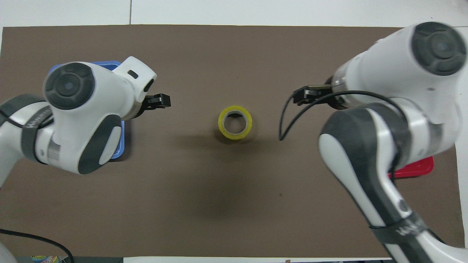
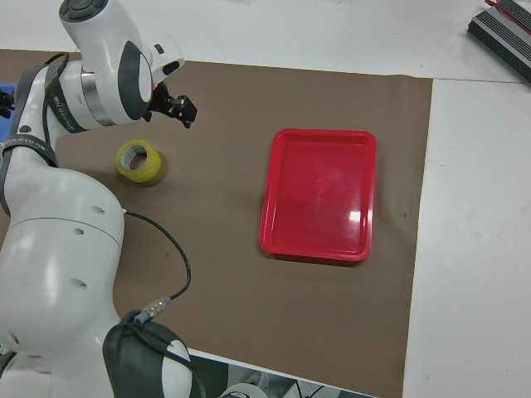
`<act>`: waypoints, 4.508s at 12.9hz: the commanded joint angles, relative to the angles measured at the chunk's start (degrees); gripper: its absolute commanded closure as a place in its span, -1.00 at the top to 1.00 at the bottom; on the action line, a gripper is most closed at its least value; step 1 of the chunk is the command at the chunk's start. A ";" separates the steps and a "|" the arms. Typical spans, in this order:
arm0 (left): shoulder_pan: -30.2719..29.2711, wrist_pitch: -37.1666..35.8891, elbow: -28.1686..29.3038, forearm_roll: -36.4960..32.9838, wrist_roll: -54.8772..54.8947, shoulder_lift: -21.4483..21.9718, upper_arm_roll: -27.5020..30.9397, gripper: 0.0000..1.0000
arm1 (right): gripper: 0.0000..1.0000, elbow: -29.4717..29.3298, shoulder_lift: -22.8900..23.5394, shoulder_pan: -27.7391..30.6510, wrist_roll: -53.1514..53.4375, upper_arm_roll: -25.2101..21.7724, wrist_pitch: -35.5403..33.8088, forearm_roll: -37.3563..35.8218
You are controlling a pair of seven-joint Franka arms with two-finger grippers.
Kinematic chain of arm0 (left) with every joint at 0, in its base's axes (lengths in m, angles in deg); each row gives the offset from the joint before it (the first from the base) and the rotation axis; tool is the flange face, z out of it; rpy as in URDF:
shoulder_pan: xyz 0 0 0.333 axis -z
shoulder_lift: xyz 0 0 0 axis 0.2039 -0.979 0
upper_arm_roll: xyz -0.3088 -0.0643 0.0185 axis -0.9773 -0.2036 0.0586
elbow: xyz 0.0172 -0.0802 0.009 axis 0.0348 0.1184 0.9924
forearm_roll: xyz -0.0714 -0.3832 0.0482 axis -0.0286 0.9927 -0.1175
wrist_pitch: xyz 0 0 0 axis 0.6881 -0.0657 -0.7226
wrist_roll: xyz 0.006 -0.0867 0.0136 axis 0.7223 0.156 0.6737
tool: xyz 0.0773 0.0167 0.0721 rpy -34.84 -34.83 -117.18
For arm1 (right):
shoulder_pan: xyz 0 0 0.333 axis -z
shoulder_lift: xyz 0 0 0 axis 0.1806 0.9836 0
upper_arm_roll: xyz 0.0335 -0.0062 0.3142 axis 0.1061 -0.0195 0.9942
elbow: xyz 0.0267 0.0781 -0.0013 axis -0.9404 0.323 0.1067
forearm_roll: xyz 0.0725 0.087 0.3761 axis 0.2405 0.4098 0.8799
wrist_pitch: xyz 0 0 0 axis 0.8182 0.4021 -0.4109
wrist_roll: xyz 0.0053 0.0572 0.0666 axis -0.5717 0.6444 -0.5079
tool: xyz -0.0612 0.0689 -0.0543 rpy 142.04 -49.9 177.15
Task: Place and move tape with both arms
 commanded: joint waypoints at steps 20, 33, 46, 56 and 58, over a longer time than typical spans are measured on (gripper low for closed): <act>-18.23 -31.32 -15.60 5.00 26.12 4.95 0.57 1.00 | -1.00 0.04 12.16 -3.82 0.55 -0.80 6.26 -4.86; -17.71 -28.07 -15.51 1.83 30.17 4.86 0.40 1.00 | -1.00 24.96 -3.57 32.86 -50.02 -0.97 17.64 -4.78; -18.06 -28.07 -15.51 1.83 30.17 4.86 0.40 1.00 | 1.00 7.91 -4.46 33.39 -47.83 0.08 -1.70 -3.90; -18.06 -28.07 -15.51 1.83 30.17 4.86 0.40 1.00 | 1.00 -8.32 -9.81 30.14 -32.44 2.02 -30.83 -5.04; -18.06 -28.07 -15.51 1.83 30.17 4.86 0.40 1.00 | 1.00 -4.75 -12.88 24.73 -31.83 -2.86 -31.56 -7.13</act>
